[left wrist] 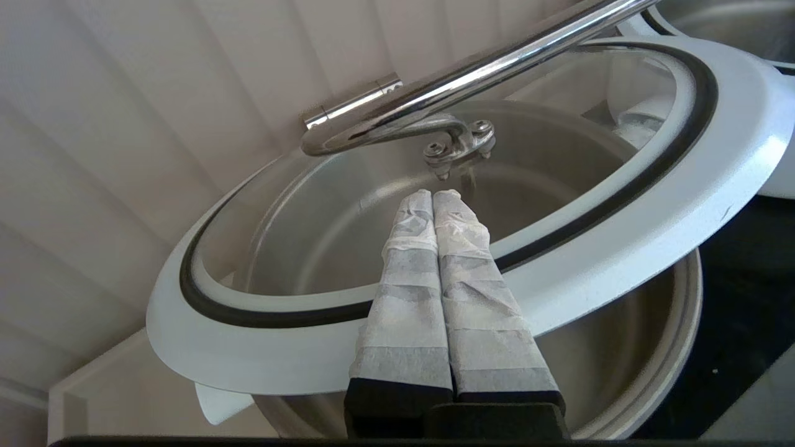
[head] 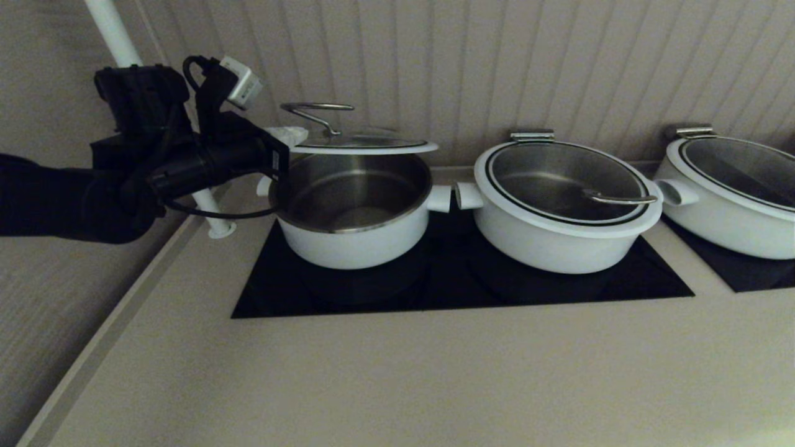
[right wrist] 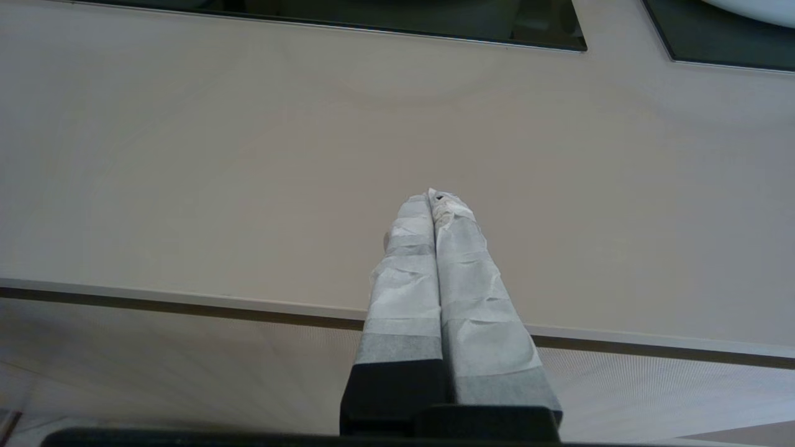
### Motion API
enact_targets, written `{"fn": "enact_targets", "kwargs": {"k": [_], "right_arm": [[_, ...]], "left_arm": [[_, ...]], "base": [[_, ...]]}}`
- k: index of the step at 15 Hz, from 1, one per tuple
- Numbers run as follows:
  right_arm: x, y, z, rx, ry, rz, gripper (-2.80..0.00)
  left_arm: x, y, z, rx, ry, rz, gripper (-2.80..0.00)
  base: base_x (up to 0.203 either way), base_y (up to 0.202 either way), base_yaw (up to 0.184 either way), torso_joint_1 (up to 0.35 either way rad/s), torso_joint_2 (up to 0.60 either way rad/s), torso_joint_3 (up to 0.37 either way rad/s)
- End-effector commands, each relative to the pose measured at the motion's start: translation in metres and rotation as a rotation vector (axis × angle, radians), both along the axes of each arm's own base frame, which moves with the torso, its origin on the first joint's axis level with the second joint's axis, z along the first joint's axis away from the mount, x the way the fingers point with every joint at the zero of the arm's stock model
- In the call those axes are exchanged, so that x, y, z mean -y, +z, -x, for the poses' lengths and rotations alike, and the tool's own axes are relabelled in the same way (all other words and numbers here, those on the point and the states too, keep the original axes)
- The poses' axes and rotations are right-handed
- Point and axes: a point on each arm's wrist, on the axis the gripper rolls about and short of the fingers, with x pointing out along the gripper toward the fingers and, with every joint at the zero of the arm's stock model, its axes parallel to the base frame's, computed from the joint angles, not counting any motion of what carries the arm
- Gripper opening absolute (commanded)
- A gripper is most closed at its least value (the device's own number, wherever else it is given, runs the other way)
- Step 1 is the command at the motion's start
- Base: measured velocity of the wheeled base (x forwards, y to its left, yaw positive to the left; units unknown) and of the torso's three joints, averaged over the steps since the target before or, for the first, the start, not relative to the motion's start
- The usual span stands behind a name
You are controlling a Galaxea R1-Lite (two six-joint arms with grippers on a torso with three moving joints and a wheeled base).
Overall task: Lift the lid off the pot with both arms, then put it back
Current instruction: Close the pot lid
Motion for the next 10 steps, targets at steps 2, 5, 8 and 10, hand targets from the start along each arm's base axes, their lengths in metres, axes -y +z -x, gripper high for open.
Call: {"fn": "enact_targets", "kwargs": {"k": [2, 5, 8, 10], "right_arm": [[0.000, 0.000, 0.000, -0.001, 0.001, 0.001, -2.80], [0.000, 0.000, 0.000, -0.002, 0.001, 0.001, -2.80], [0.000, 0.000, 0.000, -0.002, 0.001, 0.001, -2.80], [0.000, 0.000, 0.000, -0.002, 0.001, 0.001, -2.80]], "left_arm": [[0.000, -0.006, 0.002, 0.038, -0.001, 0.007, -2.80], [-0.001, -0.017, 0.005, 0.015, 0.000, 0.003, -2.80], [-0.001, -0.019, 0.005, 0.008, 0.001, 0.002, -2.80], [-0.001, -0.024, 0.006, -0.009, 0.002, -0.002, -2.80]], "base": [[0.000, 0.000, 0.000, 0.000, 0.00, 0.000], [0.000, 0.000, 0.000, 0.000, 0.00, 0.000], [0.000, 0.000, 0.000, 0.000, 0.00, 0.000], [0.000, 0.000, 0.000, 0.000, 0.00, 0.000]]}}
